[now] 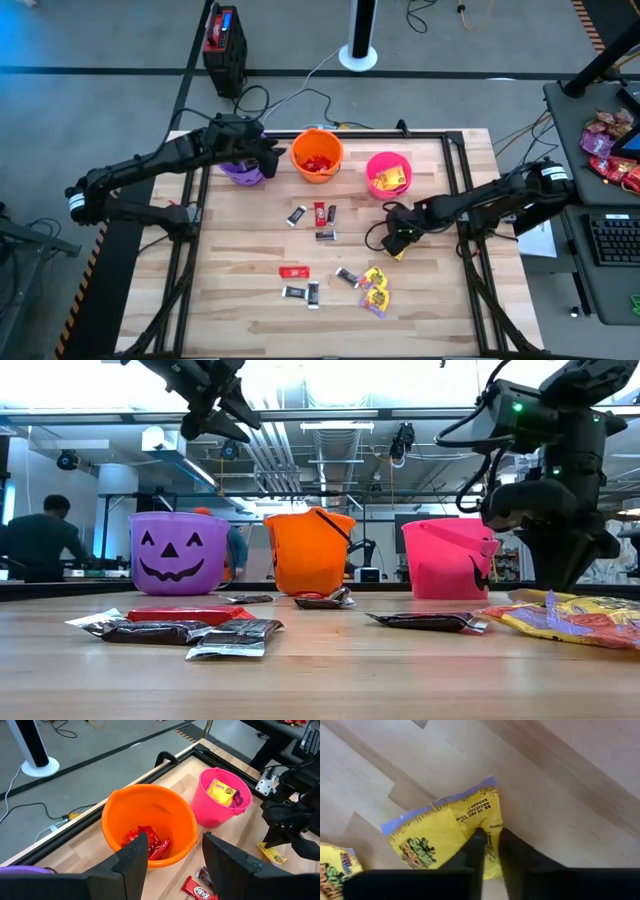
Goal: Sort candy by brand, put in halloween buckets
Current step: Put the yellow candy into the pink bucket
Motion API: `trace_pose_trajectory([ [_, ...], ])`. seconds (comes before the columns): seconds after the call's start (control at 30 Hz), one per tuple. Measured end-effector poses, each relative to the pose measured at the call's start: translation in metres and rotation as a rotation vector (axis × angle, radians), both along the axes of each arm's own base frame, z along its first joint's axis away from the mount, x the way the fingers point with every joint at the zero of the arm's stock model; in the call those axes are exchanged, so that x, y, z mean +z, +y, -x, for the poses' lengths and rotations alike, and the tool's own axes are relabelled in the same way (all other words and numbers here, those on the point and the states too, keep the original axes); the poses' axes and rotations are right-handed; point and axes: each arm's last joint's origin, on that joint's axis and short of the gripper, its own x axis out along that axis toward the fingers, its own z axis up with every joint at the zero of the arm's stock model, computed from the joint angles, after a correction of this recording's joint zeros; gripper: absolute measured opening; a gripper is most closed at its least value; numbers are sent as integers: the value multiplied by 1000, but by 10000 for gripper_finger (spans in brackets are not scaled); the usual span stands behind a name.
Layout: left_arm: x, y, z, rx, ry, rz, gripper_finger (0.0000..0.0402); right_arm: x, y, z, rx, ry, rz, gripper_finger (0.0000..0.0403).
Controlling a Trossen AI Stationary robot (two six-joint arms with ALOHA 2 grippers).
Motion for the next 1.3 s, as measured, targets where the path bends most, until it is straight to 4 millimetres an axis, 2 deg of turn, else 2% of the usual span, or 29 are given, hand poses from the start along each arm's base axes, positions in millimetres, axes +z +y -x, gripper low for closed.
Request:
trace_pose_trajectory([
  [0.17,0,-1,0,-4,1,1,170,20,1,-5,6,-67,-19,15],
  [0.37,0,-6,-3,-13,-12,27,170,88,3,-27,55,-308,-15,13],
  [0.53,0,-14,-6,-41,-19,43,170,163,-12,-44,47,-547,281,12],
  [0.6,0,-17,-7,-70,-27,64,170,185,-24,-46,37,-537,425,12],
  [0.7,-1,-24,-9,-138,-35,112,170,206,-47,-43,8,-415,573,12],
  [0.8,-4,-33,-10,-223,-15,170,170,210,-73,-37,-21,-221,599,12],
  [0.97,-18,-49,-4,-269,131,306,170,195,-102,-33,-63,51,552,12],
  [1.1,-27,-59,1,-254,221,386,170,181,-115,-41,-50,110,512,12],
  [1.3,-30,-67,-2,-218,220,414,170,169,-122,-48,-17,149,463,35],
])
